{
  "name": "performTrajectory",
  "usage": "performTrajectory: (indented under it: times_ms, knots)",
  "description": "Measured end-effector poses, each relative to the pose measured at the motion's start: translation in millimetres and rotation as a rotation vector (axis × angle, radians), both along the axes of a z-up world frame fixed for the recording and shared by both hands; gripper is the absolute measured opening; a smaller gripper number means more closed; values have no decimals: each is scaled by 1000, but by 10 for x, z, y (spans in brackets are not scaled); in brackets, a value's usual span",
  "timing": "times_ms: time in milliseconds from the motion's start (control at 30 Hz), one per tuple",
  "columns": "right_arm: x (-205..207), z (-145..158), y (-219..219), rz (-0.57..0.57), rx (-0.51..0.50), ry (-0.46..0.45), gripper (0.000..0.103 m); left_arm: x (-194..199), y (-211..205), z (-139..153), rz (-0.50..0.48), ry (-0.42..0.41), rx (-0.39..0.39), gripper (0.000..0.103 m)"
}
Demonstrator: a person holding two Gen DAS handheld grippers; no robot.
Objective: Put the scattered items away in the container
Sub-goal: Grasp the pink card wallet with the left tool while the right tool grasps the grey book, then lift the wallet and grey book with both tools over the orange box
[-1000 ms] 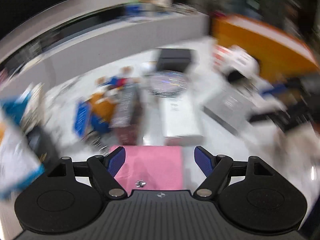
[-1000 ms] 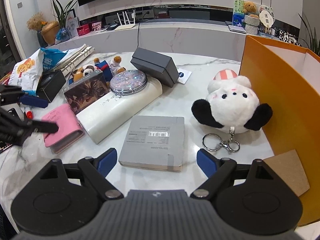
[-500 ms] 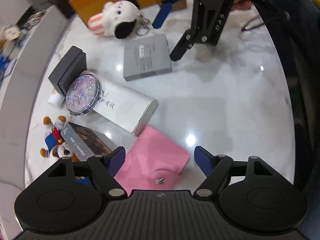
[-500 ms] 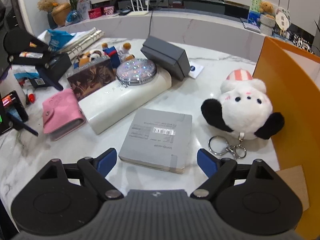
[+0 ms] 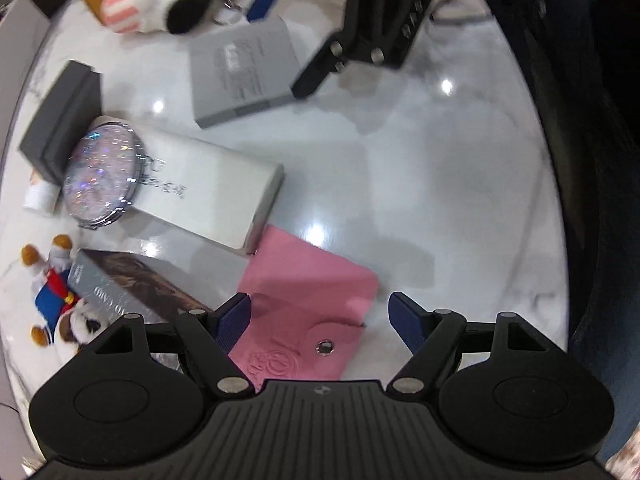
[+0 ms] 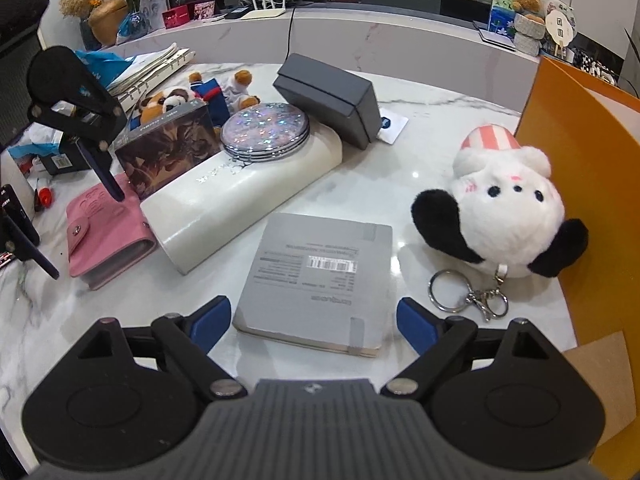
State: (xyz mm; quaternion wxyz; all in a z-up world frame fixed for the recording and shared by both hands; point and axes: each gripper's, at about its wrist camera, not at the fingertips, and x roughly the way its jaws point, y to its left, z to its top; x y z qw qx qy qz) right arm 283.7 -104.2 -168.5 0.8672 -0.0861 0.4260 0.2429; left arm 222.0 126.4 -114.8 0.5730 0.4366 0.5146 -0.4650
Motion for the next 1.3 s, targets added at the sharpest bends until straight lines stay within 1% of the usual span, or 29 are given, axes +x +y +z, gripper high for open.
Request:
performTrajectory:
  times_ms: [67,133,267,300,400,500,633,733,967,1100,1300]
  knots:
    - [9,-12,23,-1,-4,0,91,-9,-20,-31,-33,-26,6,91]
    - [24,-20,29,-5,-3,2,91,14,-30,-54,-35,-16,5,95]
    - [48,-45,32,-11,1,14,91,-17,-59,-157,-79,-19,35,96]
    - [55,-52,35,-11,0,16,92,-19,-65,-178,-84,-13,37,100]
    - [74,-57,47,-9,-3,14,92,24,-61,-198,-61,20,30,101]
    - [99,-56,70,-9,-3,15,92,20,-23,-196,-46,20,14,102]
    - [102,-81,121,-4,-38,-4,91,-12,37,-188,-13,12,4,102]
    - [87,-82,140,2,-52,-13,87,-44,53,-177,-5,11,8,98]
    - [88,-73,125,16,-57,2,86,-108,61,-163,37,6,25,96]
    - [41,-45,95,20,-50,8,86,-167,90,-108,75,16,-4,96]
    - [-29,21,62,21,-47,2,85,-265,132,16,112,-10,-31,96]
